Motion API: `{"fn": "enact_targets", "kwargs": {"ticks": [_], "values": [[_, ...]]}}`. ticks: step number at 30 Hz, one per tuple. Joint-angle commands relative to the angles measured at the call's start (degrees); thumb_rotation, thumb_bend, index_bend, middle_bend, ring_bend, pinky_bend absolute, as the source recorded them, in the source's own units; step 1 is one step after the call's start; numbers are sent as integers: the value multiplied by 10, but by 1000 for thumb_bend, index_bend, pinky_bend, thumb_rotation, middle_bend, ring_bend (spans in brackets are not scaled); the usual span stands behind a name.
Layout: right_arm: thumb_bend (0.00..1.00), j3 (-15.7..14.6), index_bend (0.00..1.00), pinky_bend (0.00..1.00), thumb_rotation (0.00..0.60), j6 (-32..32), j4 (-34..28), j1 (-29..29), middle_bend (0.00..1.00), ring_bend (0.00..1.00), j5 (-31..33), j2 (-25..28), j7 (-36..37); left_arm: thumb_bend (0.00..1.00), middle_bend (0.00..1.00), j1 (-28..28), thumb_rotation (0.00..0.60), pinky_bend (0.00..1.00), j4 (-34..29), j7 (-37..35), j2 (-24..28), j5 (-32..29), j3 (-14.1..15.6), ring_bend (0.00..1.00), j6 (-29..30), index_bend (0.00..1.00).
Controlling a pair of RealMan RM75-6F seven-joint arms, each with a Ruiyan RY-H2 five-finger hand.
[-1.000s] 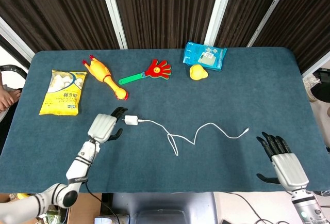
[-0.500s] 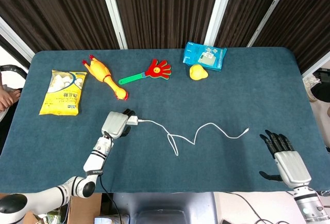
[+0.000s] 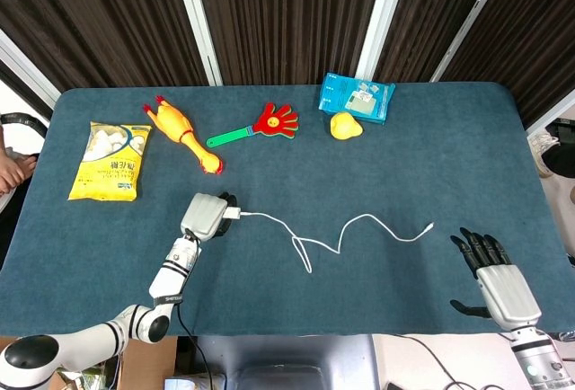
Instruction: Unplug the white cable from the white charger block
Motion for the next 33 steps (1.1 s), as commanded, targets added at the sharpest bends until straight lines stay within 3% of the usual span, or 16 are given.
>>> {"fn": "enact_targets", "kwargs": {"ticks": [1, 9, 16, 20, 21, 22, 23, 24, 25, 26, 27, 29, 33], "values": [[229, -1, 0, 0, 600, 1, -1, 0, 0, 0, -1, 0, 0, 431, 407, -1, 600, 1000, 5, -9, -4, -1, 0, 1000, 0, 435], [229, -2, 0, 0, 600, 7, -2, -2, 0, 0, -5, 2, 2, 429, 451, -3, 600, 1000, 19, -27, -14, 0, -2, 1000, 7, 461], [229, -3, 0, 0, 600, 8, -1, -1, 0, 0, -12, 1, 6, 502, 663, 0, 600, 1000, 56, -76, -47, 21, -12, 1000, 60, 660], [229, 6, 0, 0, 600, 29, 25, 11, 0, 0, -50, -26, 56, 562, 719, 15, 600, 1000, 44, -106, -47, 30, -13, 1000, 90, 710], [229, 9, 8, 0, 600, 33, 33, 16, 0, 0, -59, -35, 70, 572, 727, 16, 600, 1000, 39, -105, -44, 30, -12, 1000, 90, 714], [229, 11, 27, 0, 600, 35, 39, 22, 0, 0, -69, -43, 78, 583, 734, -11, 600, 1000, 42, -126, -21, 51, -8, 1000, 50, 717], [230, 15, 76, 0, 600, 35, 45, 33, 0, 0, -83, -52, 83, 594, 739, 68, 600, 1000, -69, -135, 17, 114, 77, 1000, 139, 720], [229, 19, 140, 0, 600, 33, 48, 42, 0, 0, -92, -58, 83, 599, 741, 103, 600, 1000, -131, -112, 41, 143, 115, 1000, 187, 721], [229, 26, 202, 0, 600, 31, 50, 51, 2, 0, -98, -65, 80, 607, 746, 117, 600, 1000, -161, -101, 75, 131, 106, 1000, 206, 725], [229, 39, 275, 0, 600, 26, 49, 65, 17, 0, -99, -75, 75, 617, 750, 138, 600, 1000, -192, -113, 127, 129, 118, 1000, 215, 729], [229, 51, 347, 0, 600, 21, 47, 76, 40, 0, -93, -85, 70, 623, 755, 141, 600, 1000, -203, -121, 144, 138, 127, 1000, 213, 732], [229, 85, 431, 0, 600, 9, 37, 103, 77, 0, -75, -113, 66, 634, 761, 128, 600, 1000, -214, -99, 140, 131, 107, 1000, 201, 736], [231, 133, 504, 0, 600, -38, 17, 154, 88, 0, -20, -163, 57, 637, 763, 142, 600, 1000, -268, -53, 162, 114, 102, 1000, 207, 736]]}}
